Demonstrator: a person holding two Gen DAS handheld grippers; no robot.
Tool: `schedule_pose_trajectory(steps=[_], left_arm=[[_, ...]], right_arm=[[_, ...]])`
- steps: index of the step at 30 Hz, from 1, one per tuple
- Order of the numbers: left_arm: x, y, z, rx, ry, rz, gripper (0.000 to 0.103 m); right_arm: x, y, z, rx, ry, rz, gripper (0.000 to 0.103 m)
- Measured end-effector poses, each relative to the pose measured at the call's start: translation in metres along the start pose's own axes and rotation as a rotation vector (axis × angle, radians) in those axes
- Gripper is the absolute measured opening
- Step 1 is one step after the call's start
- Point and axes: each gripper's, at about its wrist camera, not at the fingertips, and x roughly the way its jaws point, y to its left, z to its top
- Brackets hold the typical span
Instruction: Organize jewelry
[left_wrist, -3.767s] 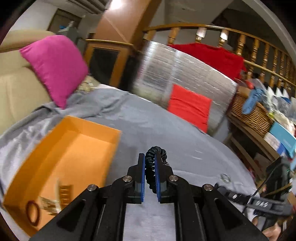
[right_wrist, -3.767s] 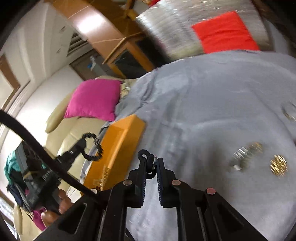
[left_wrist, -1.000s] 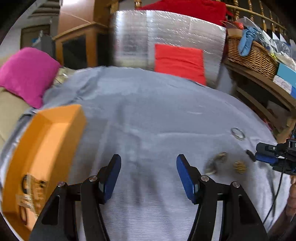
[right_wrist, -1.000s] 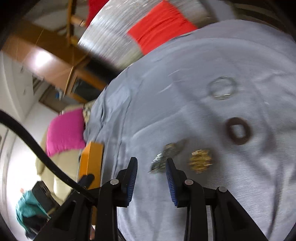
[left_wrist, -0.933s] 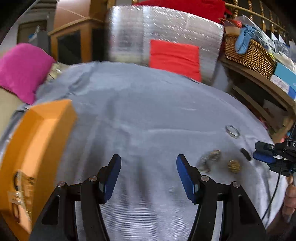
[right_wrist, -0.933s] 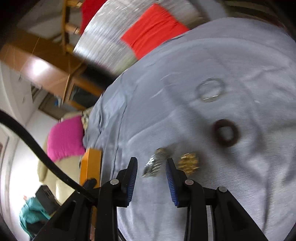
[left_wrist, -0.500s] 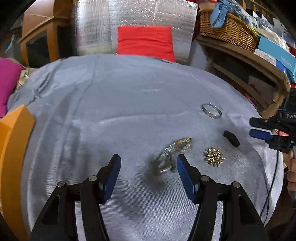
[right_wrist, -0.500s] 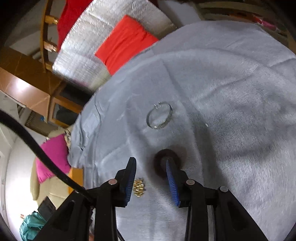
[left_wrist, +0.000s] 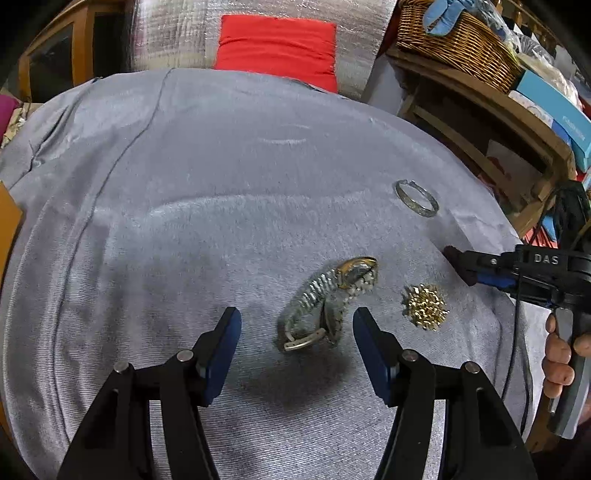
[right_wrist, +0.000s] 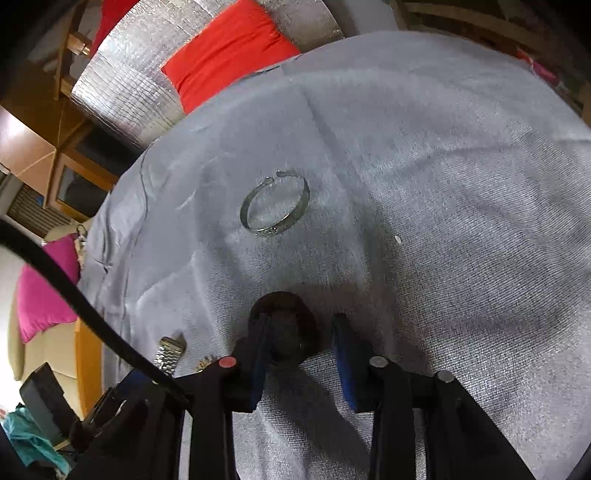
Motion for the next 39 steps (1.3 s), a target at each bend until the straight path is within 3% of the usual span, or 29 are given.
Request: schedule_pose_trajectory(steps=[1,4,10,28,29,31,35,39], left_arm=[[0.0,-0.002,0.0,0.004,0.0,-0.009,0.064],[0.0,-0.01,-0.002,0.034,-0.001,-0.041,0.061],[0.01,-0.021,-0.002,0.067,0.0,-0.05,0.021],[-0.021,-0.007,0.003,-0.008,-0.116,-0.079,0.019],[-0.025,-0.005,0.003,-0.014,-0.124,-0.082,0.018],[-0.03,0.0,0.004,-0.027,-0.135,-0.093,0.0],[-0.041,0.014,0.001,-0.057,-0.17,-0.083,0.0],[-0.032,0.023,-0.005,-0.053,-0.105,-0.093,0.0]], right_arm=[[0.0,0.0,0.0,0.002,-0.005,-0.017,0.02],[0.0,0.0,-0.002,0.016,-0.019,-0.045,0.012],[-0.008,0.0,-0.006,0.028,-0.047,-0.038,0.009],[-0.029,0.013,-0.003,0.03,-0.104,0.042,0.009],[-0.029,0.014,-0.004,0.027,-0.104,0.045,0.009],[-0.03,0.016,-0.005,0.023,-0.11,0.052,0.009],[-0.032,0.022,-0.007,0.024,-0.115,0.08,0.009],[-0.026,0.027,-0.01,0.015,-0.1,0.076,0.009]])
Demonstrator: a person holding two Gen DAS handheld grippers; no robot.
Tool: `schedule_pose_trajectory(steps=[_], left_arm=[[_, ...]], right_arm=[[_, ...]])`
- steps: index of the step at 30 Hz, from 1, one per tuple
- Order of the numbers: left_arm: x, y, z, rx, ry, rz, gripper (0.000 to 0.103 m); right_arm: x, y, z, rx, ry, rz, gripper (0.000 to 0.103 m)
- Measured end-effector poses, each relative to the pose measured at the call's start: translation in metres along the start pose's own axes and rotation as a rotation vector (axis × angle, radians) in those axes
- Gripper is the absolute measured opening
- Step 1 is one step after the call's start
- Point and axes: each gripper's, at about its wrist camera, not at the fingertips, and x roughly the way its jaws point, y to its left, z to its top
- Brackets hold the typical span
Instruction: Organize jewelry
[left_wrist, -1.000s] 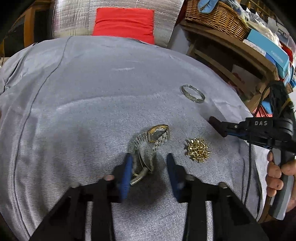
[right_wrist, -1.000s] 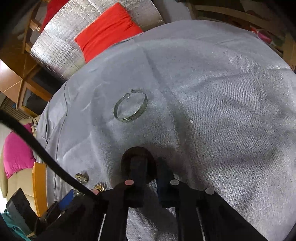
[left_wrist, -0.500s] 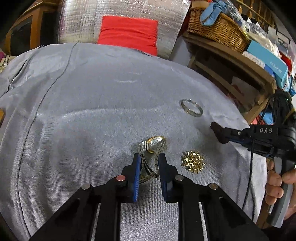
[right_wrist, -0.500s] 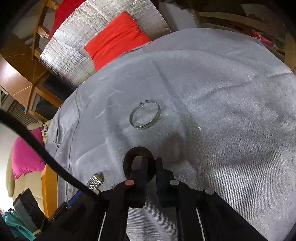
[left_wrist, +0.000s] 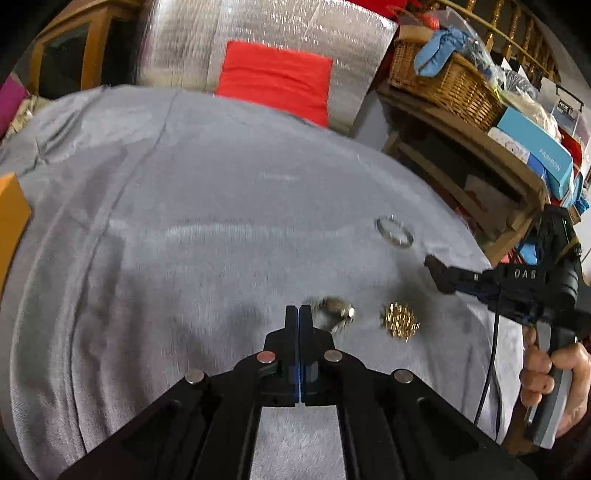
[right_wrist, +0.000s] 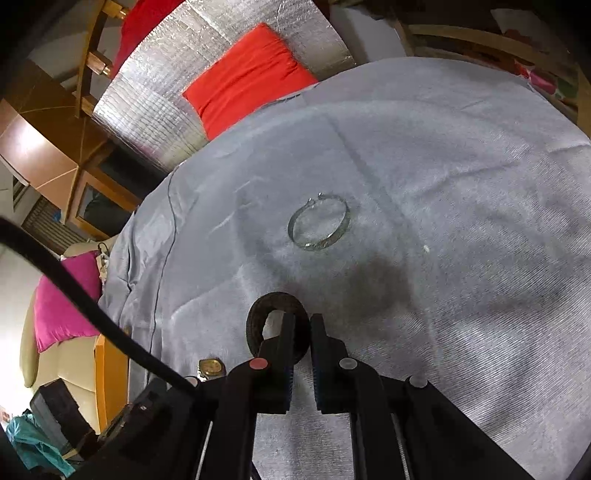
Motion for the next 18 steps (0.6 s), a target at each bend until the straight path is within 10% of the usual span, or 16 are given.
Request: schedule_pose_trajectory(steps=[3,6,18], left_arm=[[0.009,0.002,-0.003,-0.006,0.071,-0.038,0.013],[0.011,-0.001,-0.006,0.011,0.08,-0.029,0.066],[0.034,-0.029,-0.011,0.109,0.118,0.01,0.069]], right_arm=[[0.003,-0.001,-0.002,-0.004,0.007,-0.024,0.009],[0.005,-0.005,-0.001,0.014,0.014,-0.03,0.009],[0.007,-0.018,0.007,0.031,0.003,-0.093,0.009]])
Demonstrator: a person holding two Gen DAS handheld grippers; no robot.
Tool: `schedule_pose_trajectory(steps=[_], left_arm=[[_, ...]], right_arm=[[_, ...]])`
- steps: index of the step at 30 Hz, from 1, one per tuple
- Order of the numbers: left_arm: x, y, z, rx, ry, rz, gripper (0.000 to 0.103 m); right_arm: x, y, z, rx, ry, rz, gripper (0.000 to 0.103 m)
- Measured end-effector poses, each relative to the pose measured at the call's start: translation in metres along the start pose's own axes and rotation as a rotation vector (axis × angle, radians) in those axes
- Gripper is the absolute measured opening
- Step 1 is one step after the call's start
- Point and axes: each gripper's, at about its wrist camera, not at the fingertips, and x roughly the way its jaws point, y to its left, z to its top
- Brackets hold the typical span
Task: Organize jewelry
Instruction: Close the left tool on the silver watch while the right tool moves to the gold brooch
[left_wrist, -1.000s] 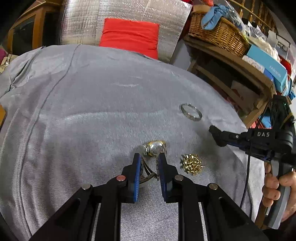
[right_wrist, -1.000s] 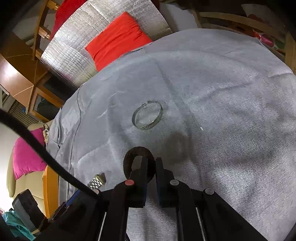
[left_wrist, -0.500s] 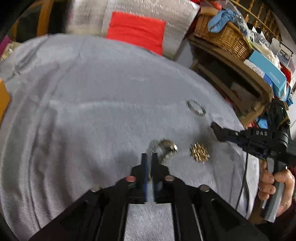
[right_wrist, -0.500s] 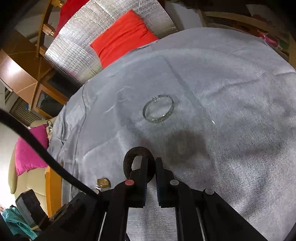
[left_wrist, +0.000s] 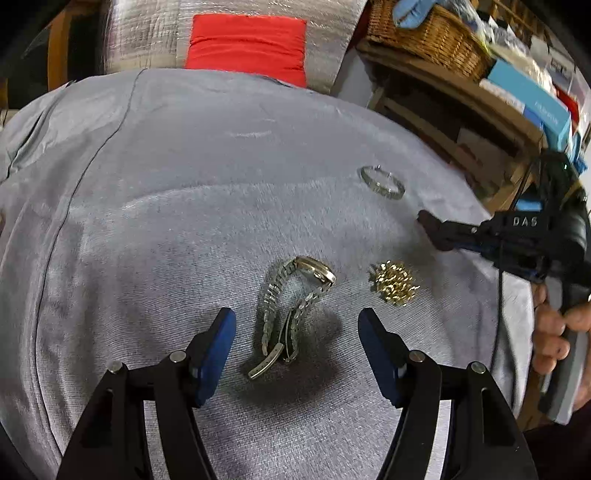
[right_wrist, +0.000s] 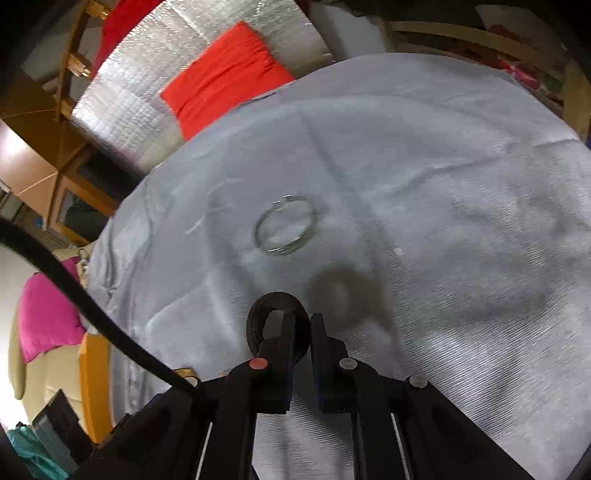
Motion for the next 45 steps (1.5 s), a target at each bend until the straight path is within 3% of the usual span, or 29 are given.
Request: schedule_pose_trajectory(steps=[3,5,6,8,10,15,18,23,27,33,36,37,41,45], left_arm=[[0.003,-0.003,-0.001,0.019,-0.005,0.023,0.067],[0.007,-0.007,-0.001,0.041,-0.005,0.047,0.045],[0.008,-0.008,-0.001,0.05,-0.006,0.06,0.042],[0.007,-0.007,0.0,0.045,-0.016,0.071,0.023],[0.006,-0.002,0.0,0.021,-0.021,0.056,0.012],[-0.004,0.001,0.0,0.011,-0.049,0.069,0.01],[-0.012,0.007,0.003,-0.013,-0.084,0.08,0.01],[-0.03,0.028,0.007,-0.071,-0.137,0.104,0.006],[-0.037,0.037,0.004,-0.079,-0.139,0.11,0.006],[-0.028,0.044,0.0,-0.087,-0.058,0.064,0.006],[-0.019,0.047,-0.002,-0.111,-0.008,0.051,0.013],[-0.016,0.047,-0.002,-0.118,0.004,0.044,0.02],[-0.015,0.04,-0.003,-0.099,0.005,0.029,0.046],[-0.013,0.029,-0.003,-0.049,0.003,0.011,0.051]], right_arm=[[0.006,-0.01,0.002,0.013,0.023,-0.03,0.01],[0.011,-0.014,0.003,0.015,0.051,-0.067,0.012],[0.012,-0.016,0.004,0.019,0.064,-0.061,0.014],[0.007,-0.017,0.007,0.032,0.072,-0.056,0.024],[-0.004,-0.015,0.009,0.024,0.035,-0.069,0.046],[-0.029,0.014,0.005,-0.14,-0.064,0.021,0.05],[-0.026,0.038,-0.008,-0.28,-0.012,0.108,0.05],[-0.01,0.071,-0.034,-0.472,0.081,0.152,0.05],[0.01,0.077,-0.047,-0.531,0.114,0.058,0.05],[0.025,0.082,-0.058,-0.597,0.116,-0.033,0.05],[0.028,0.087,-0.062,-0.622,0.096,-0.058,0.046],[0.029,0.09,-0.065,-0.641,0.087,-0.076,0.04],[0.029,0.095,-0.068,-0.661,0.073,-0.09,0.04],[0.024,0.089,-0.061,-0.627,0.066,-0.076,0.04]])
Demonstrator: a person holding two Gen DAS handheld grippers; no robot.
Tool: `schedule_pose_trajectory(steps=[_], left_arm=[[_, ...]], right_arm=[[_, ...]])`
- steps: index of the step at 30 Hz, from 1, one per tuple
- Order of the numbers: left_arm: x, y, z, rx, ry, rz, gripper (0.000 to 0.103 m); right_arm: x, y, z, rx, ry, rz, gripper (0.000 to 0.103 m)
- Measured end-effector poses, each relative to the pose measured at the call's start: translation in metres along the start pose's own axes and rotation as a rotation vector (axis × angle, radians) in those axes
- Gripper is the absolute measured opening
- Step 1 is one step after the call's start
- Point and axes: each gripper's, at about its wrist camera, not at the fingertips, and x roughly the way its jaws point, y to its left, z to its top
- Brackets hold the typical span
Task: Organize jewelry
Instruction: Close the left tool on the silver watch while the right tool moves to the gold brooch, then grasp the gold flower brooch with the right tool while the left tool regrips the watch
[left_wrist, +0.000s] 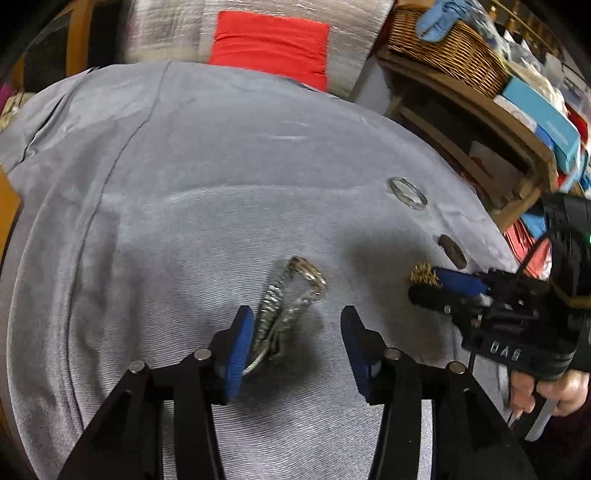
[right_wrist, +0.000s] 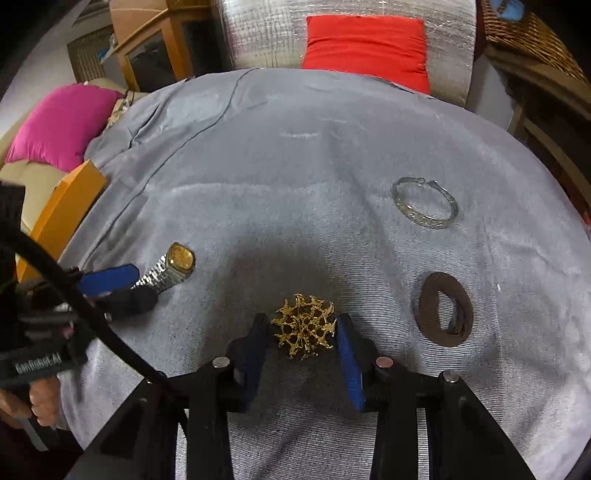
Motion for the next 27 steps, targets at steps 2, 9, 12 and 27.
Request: schedule_pose_trajectory(steps=[2,9,12,27], left_arm=[[0.007,-0.002,-0.002,0.013,0.024,0.011,0.051],[0.01,0.004,-0.001,-0.02,0.005,0.032,0.014],[0.006,0.003,-0.002,-0.014,-0.008,0.028,0.011],[-0.008,-0.005,-0.002,-0.002,-0.024,-0.024,0.005]], right_arm=[[-0.003,-0.005,0.001,0.024,-0.007,0.003,0.04],[-0.009,-0.019,0.001,0.098,-0.017,0.029,0.04],[-0.008,-0.018,0.001,0.105,-0.011,0.041,0.04],[-0.011,-0.024,0.001,0.161,-0.019,0.06,0.04]])
